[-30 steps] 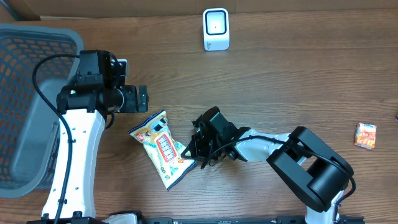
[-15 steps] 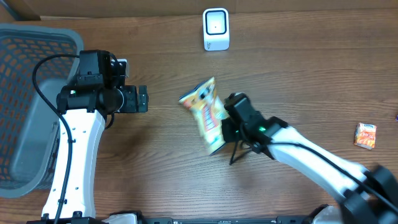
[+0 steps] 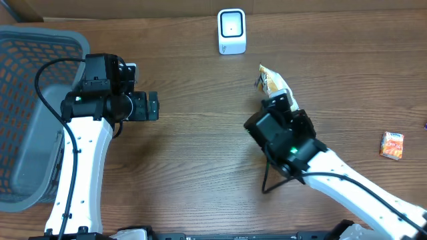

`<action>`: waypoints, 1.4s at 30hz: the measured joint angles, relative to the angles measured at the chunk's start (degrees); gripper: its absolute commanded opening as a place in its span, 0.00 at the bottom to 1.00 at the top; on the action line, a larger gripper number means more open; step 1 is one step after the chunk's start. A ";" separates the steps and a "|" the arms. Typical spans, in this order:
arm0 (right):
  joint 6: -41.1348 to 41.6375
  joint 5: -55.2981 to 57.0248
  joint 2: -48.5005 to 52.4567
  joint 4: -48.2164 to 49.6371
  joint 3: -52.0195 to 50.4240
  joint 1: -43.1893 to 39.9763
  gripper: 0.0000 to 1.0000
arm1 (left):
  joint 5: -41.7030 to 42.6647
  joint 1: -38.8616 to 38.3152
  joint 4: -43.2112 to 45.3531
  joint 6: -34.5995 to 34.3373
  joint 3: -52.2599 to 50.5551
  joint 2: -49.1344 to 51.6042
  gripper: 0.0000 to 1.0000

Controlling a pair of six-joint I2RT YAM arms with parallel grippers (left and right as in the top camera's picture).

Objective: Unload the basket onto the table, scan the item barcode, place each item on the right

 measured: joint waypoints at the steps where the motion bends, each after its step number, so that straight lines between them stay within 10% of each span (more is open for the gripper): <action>1: -0.04 1.40 1.86 -0.11 0.00 0.44 0.04 | 0.00 0.00 0.02 0.00 0.00 -0.02 1.00; 13: 1.53 9.20 28.24 -0.81 0.44 15.98 0.04 | 0.00 0.00 0.00 0.00 0.00 -0.02 1.00; 15: 1.97 7.30 31.95 -0.92 0.44 21.05 0.25 | -0.02 0.00 0.04 0.00 0.00 0.00 1.00; 18: 2.51 5.64 34.18 -1.11 0.59 30.49 0.83 | 0.00 0.00 0.02 0.00 0.00 0.00 1.00; 20: 2.86 7.06 33.27 -1.62 1.38 35.95 1.00 | 0.00 0.00 0.00 0.00 0.00 0.00 1.00; 32: 24.48 -8.90 31.87 -18.34 13.35 41.20 1.00 | 0.00 0.00 0.02 0.00 0.00 -0.02 1.00; 35: 29.14 -13.22 28.98 -18.71 15.32 39.01 0.67 | -0.02 0.00 0.02 0.00 0.00 0.00 1.00; 36: 30.29 -14.12 27.15 -18.93 15.76 37.75 0.25 | -0.02 0.00 0.00 0.00 0.00 -0.02 1.00; 37: 30.73 -14.75 25.22 -19.06 16.11 36.50 0.05 | -0.02 0.00 0.02 0.00 0.00 -0.02 1.00; 42: 32.22 -14.25 12.96 -21.20 18.25 28.20 0.04 | 0.00 0.00 0.02 0.00 0.00 -0.02 1.00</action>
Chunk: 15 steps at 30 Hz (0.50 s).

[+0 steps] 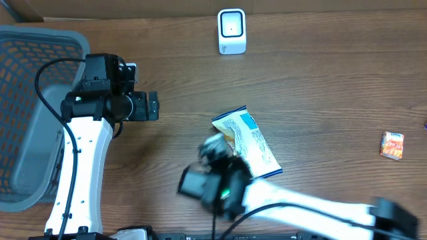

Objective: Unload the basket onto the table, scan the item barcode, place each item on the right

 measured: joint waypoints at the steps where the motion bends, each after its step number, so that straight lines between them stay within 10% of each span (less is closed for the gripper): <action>1: -0.33 0.52 -1.64 -0.44 0.15 -1.90 0.04 | 0.00 0.00 -0.02 0.00 0.00 0.00 1.00; 15: -13.03 -11.91 -2.14 24.85 -14.99 -22.34 0.04 | 0.00 0.00 -0.02 0.00 0.00 0.00 1.00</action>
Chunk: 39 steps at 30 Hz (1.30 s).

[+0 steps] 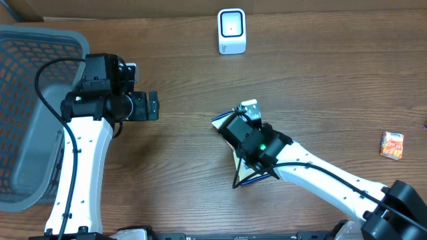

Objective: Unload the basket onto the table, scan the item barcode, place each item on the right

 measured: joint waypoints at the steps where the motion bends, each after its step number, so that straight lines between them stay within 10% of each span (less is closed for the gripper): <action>1: -0.76 -1.33 0.09 1.79 -2.60 -0.37 0.04 | 0.00 0.00 -0.04 0.00 0.00 0.00 1.00; 19: -5.70 -20.90 3.19 -0.74 -6.40 0.52 0.04 | 0.00 0.00 0.00 0.00 0.00 0.00 1.00; 31: -7.04 -29.33 1.40 -18.86 17.88 -0.26 0.04 | 0.00 0.00 0.00 0.00 0.00 0.00 1.00; 39: -7.85 -33.46 0.90 -19.82 12.41 -5.16 0.04 | 0.00 0.00 0.00 0.00 0.00 0.00 1.00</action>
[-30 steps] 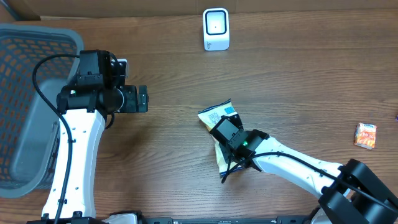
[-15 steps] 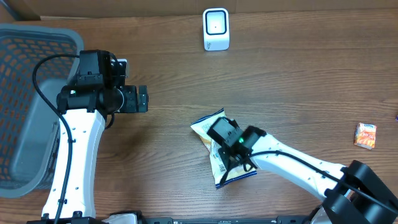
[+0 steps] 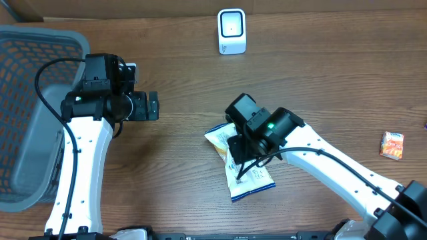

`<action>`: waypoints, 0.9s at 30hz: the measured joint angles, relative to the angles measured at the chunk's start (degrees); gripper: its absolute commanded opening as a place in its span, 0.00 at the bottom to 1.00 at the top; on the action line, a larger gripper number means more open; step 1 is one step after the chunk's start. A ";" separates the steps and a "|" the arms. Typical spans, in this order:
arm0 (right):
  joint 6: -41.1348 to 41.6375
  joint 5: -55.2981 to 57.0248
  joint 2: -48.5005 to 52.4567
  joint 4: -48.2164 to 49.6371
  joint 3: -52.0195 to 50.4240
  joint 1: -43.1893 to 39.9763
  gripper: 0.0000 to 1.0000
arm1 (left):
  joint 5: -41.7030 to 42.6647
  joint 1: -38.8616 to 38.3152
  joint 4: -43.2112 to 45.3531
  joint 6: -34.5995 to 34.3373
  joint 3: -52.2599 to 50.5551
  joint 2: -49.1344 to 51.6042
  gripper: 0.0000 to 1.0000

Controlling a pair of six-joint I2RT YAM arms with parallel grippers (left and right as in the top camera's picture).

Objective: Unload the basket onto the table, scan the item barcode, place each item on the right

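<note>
The item is a white, yellow and blue snack bag [image 3: 248,175] lying near the table's middle, its long side running toward the front edge. My right gripper [image 3: 235,141] points down onto the bag's upper end and grips it; the wrist hides most of the fingers. The white barcode scanner [image 3: 231,31] stands at the back centre, well away from the bag. My left gripper [image 3: 153,106] hovers at the left, pointing right, with nothing in it; its jaw gap does not show.
A grey mesh basket [image 3: 27,73] fills the left edge behind the left arm. A small orange packet [image 3: 392,145] lies at the far right. The right arm's black cable [image 3: 241,167] hangs over the bag.
The right wrist has shifted slightly back and right. The bag, then almost wholly hidden under the arm, now shows spread out toward the front edge. The left arm has not moved.
First the right gripper held the bag at the back right, near the scanner. Then the bag was at the table's middle with the arm blurred below it. Then the arm covered it there. Now the bag lies in the middle under the gripper.
</note>
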 measured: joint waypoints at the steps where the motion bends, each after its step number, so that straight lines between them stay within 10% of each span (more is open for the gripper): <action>1: -0.02 -0.04 0.00 0.48 -1.29 -0.07 0.04 | 0.00 0.00 -0.02 0.00 0.00 0.00 1.00; 12: 0.28 -9.57 0.07 13.53 -20.59 0.00 0.04 | 0.00 0.00 0.00 0.00 0.00 0.00 1.00; 27: 6.69 -15.87 4.57 20.28 -21.31 -0.20 0.04 | 0.00 0.00 0.00 0.00 0.00 0.00 1.00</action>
